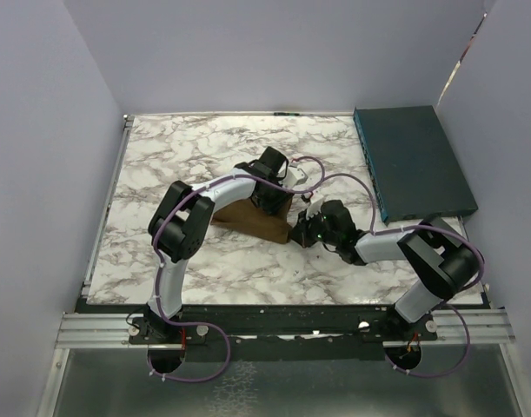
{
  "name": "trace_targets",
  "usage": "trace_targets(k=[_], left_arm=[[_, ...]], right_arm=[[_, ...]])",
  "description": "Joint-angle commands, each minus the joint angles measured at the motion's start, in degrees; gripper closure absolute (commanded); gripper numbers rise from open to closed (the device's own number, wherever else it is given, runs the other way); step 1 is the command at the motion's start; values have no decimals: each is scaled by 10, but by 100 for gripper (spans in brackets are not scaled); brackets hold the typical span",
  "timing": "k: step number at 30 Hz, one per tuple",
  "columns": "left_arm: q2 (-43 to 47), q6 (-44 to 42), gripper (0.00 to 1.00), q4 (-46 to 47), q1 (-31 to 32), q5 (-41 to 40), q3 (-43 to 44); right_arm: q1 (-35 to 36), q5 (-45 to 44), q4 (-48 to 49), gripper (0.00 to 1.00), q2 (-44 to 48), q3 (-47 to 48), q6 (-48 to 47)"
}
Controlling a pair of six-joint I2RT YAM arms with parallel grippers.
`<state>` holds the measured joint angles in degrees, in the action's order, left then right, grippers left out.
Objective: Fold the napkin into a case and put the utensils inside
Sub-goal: Fold the napkin at the center of the board.
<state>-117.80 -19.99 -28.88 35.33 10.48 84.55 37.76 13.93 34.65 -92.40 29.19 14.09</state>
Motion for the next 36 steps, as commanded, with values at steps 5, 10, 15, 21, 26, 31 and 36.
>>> trace_targets(k=[5, 10, 15, 21, 26, 31, 36], left_arm=[[-55, -9, 53, -87, -10, -6, 4], [-41, 4, 35, -108, -27, 5, 53], [-22, 8, 23, -144, -55, 33, 121], [14, -42, 11, -216, -94, 55, 180], [74, -113, 12, -249, -116, 50, 122], [123, -180, 14, -288, -147, 56, 35], [191, -250, 15, -306, -154, 66, -52]], right_arm=[[-17, -11, -35, 99, -25, 29, 50], [-17, 4, -47, 99, -35, 39, 40], [-17, 18, -62, 99, -38, 48, 32], [-17, 28, -88, 96, -36, 69, 23], [-17, 33, -107, 72, -27, 81, 16], [-17, 20, -133, 73, -20, 99, 10], [-17, 15, -157, 89, -45, 120, 10]])
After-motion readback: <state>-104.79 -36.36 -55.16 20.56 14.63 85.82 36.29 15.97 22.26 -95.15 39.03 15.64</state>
